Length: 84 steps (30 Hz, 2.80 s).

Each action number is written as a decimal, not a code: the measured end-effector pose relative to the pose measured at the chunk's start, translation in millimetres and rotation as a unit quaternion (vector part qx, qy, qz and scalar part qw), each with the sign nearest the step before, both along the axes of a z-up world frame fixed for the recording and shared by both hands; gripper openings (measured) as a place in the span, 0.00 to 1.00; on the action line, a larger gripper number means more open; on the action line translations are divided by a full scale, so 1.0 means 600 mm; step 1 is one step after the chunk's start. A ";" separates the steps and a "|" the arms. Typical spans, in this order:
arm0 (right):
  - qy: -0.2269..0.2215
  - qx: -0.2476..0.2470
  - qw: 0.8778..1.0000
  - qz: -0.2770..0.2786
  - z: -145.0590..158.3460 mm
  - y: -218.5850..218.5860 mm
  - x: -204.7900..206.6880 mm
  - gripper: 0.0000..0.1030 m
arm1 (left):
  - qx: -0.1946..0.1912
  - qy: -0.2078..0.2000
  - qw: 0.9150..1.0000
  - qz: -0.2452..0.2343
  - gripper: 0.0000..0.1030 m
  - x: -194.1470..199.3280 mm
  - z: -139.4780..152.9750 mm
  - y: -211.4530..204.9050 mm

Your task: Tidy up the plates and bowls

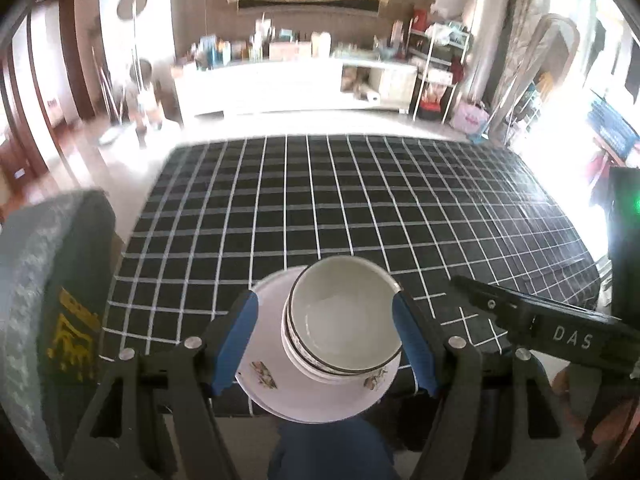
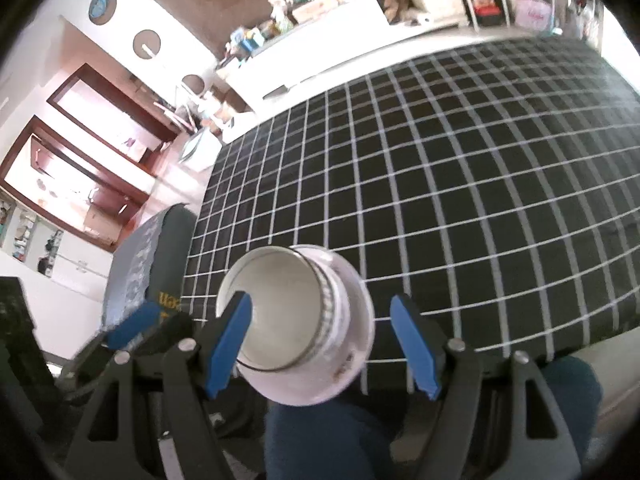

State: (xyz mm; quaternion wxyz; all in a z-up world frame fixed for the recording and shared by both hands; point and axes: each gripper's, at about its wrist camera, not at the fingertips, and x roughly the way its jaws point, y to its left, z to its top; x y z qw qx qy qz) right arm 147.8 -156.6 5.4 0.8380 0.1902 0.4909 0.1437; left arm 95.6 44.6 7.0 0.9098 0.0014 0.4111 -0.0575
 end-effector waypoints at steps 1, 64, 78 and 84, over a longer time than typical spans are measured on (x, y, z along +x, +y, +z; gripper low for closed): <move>-0.006 -0.006 1.000 -0.005 0.003 -0.006 -0.007 0.74 | 0.004 -0.006 1.000 0.000 0.66 -0.007 0.004 -0.004; -0.198 -0.143 0.967 -0.072 0.067 -0.080 -0.201 1.00 | 0.065 -0.150 0.986 -0.016 1.00 -0.179 0.036 -0.079; -0.197 -0.144 0.967 -0.075 0.064 -0.074 -0.198 1.00 | 0.066 -0.155 0.986 -0.017 1.00 -0.181 0.034 -0.077; -0.196 -0.145 0.967 -0.075 0.062 -0.073 -0.199 1.00 | 0.062 -0.152 0.986 -0.013 1.00 -0.178 0.031 -0.071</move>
